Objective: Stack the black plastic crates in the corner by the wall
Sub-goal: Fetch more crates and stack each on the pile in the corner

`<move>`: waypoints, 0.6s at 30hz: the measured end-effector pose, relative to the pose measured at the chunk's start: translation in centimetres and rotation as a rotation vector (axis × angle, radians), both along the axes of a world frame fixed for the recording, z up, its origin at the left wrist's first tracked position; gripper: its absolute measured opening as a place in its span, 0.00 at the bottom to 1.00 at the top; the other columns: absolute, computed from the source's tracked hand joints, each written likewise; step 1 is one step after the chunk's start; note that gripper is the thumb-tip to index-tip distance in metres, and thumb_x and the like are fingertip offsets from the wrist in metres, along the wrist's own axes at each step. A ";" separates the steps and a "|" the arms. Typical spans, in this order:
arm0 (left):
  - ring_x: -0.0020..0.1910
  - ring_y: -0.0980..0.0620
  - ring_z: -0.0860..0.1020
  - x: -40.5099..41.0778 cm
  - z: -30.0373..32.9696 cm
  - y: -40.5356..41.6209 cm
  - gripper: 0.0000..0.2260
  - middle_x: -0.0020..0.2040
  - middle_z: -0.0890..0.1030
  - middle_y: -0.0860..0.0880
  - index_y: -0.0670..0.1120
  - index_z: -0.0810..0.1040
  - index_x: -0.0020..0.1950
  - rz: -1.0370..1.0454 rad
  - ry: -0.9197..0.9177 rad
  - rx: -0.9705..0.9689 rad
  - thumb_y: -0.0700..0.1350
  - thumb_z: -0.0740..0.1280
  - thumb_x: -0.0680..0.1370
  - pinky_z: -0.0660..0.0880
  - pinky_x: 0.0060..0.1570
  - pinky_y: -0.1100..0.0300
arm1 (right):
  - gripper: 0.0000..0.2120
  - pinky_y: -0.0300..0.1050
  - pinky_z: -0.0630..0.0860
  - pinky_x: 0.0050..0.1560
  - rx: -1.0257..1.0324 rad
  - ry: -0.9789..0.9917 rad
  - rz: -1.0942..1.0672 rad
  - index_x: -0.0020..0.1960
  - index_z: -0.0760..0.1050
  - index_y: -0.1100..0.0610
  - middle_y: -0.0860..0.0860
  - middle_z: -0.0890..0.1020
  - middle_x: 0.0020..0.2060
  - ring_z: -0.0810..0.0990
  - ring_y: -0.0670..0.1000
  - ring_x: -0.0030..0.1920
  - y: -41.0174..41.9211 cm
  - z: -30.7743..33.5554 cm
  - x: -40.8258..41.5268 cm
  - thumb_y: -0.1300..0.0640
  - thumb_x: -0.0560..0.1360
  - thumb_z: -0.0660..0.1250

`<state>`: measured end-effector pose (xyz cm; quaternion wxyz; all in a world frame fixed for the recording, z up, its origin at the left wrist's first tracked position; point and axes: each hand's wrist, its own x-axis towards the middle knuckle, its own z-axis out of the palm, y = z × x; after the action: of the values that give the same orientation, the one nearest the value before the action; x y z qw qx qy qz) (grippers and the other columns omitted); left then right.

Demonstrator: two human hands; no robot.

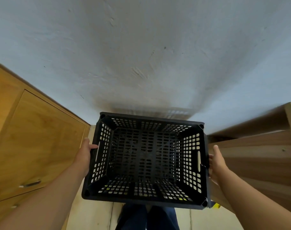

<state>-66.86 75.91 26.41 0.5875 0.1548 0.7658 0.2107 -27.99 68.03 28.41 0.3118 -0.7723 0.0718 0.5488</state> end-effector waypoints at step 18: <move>0.50 0.39 0.78 -0.8 -0.5 -1.3 0.26 0.53 0.79 0.39 0.47 0.75 0.60 -0.142 0.014 -0.033 0.64 0.50 0.78 0.75 0.51 0.45 | 0.29 0.49 0.66 0.55 -0.001 -0.102 0.114 0.68 0.68 0.60 0.59 0.74 0.64 0.73 0.58 0.58 -2.1 0.8 -1.3 0.39 0.79 0.49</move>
<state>-67.66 74.57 25.88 0.5981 0.2004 0.7604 0.1545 -29.33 65.93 29.19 0.2831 -0.8021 0.0122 0.5257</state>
